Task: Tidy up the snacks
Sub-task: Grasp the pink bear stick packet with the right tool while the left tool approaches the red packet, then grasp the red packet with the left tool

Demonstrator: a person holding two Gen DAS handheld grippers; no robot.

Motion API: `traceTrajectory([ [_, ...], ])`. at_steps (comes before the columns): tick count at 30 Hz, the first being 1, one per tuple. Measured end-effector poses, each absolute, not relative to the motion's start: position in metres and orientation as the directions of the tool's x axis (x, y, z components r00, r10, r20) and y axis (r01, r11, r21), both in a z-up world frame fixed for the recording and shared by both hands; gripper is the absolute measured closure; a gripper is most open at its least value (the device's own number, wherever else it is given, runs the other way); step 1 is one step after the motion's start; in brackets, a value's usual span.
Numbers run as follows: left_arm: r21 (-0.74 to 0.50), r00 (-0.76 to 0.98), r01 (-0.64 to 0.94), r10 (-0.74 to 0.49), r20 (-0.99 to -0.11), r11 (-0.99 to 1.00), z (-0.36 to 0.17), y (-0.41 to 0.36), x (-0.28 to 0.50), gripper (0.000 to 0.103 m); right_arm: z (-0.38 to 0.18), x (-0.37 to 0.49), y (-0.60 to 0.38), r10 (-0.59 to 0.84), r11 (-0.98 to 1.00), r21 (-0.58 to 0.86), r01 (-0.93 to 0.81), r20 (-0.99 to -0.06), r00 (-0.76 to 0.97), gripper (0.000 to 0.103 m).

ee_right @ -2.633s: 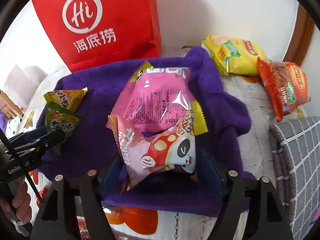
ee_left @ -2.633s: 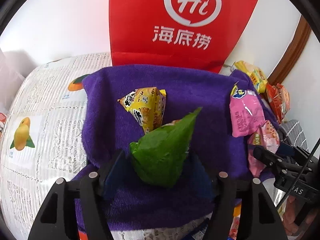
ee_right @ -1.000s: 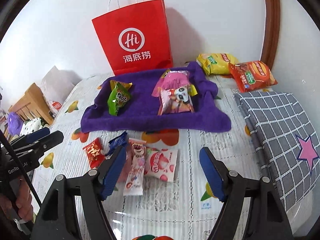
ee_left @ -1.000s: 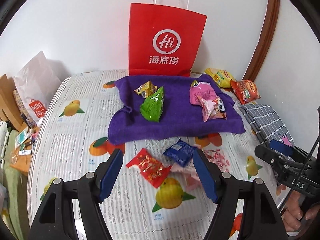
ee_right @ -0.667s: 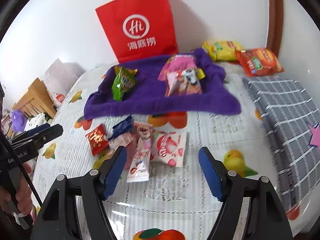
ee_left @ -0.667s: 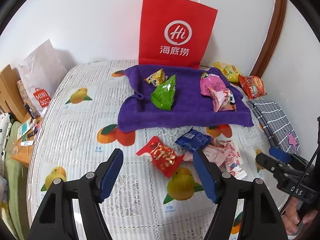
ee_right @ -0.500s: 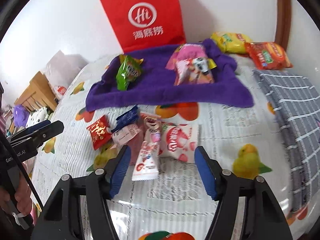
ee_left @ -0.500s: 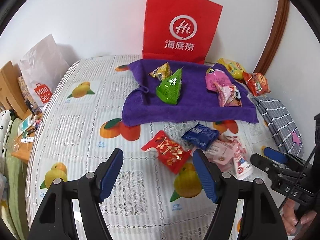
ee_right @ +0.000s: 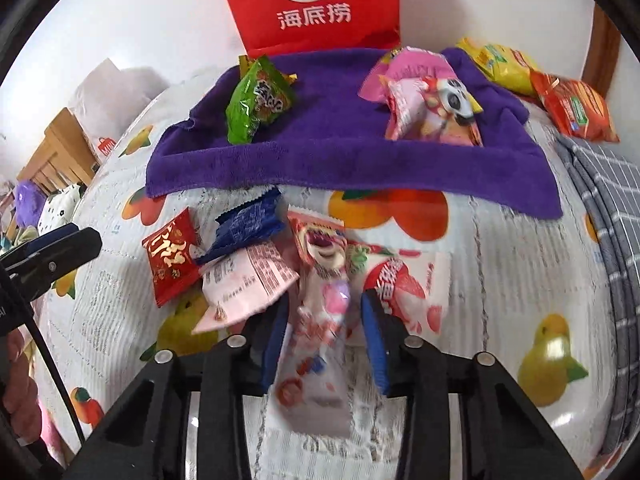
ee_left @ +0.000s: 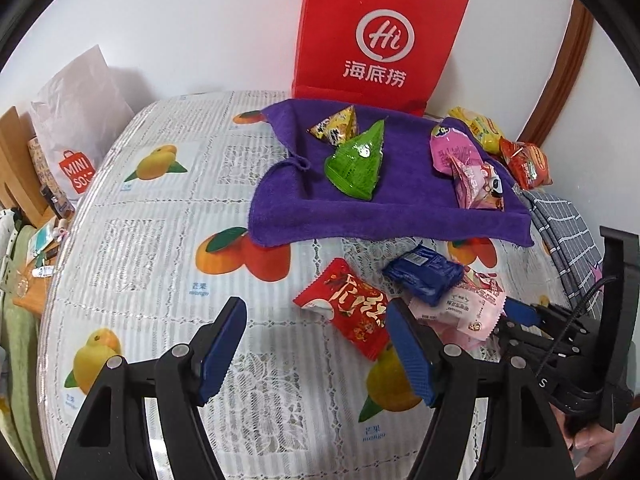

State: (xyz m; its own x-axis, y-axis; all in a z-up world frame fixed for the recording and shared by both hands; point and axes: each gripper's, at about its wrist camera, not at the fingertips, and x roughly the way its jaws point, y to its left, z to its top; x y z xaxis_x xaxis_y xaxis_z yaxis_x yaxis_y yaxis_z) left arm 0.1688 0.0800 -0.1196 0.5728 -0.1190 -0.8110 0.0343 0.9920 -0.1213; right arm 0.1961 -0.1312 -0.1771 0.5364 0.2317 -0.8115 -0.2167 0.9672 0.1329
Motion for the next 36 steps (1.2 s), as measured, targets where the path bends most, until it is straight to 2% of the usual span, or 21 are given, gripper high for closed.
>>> traceTrajectory([
  [12,-0.136,0.525,0.016,-0.124,-0.842,0.991,-0.143,0.067,0.181,0.032,-0.146,0.176,-0.169,0.213,0.975,0.126,-0.181,-0.757,0.618,0.082],
  [16,-0.151,0.511,-0.005,-0.127,-0.850,0.989,-0.150,0.064,0.186,0.033,-0.149,0.174,-0.180,0.144,0.988,0.070,-0.140,-0.761,0.633,0.082],
  [22,-0.158,0.484,-0.069,-0.106,-0.869,0.985,-0.160,0.063,0.196,0.033,-0.160,0.175,-0.193,0.117,0.992,0.066,-0.104,-0.773,0.623,0.082],
  [36,-0.122,0.460,-0.079,-0.072,-0.885,0.989,-0.171,0.045,0.213,0.032,-0.172,0.176,-0.195,0.131,0.990,0.075,-0.115,-0.781,0.611,0.082],
])
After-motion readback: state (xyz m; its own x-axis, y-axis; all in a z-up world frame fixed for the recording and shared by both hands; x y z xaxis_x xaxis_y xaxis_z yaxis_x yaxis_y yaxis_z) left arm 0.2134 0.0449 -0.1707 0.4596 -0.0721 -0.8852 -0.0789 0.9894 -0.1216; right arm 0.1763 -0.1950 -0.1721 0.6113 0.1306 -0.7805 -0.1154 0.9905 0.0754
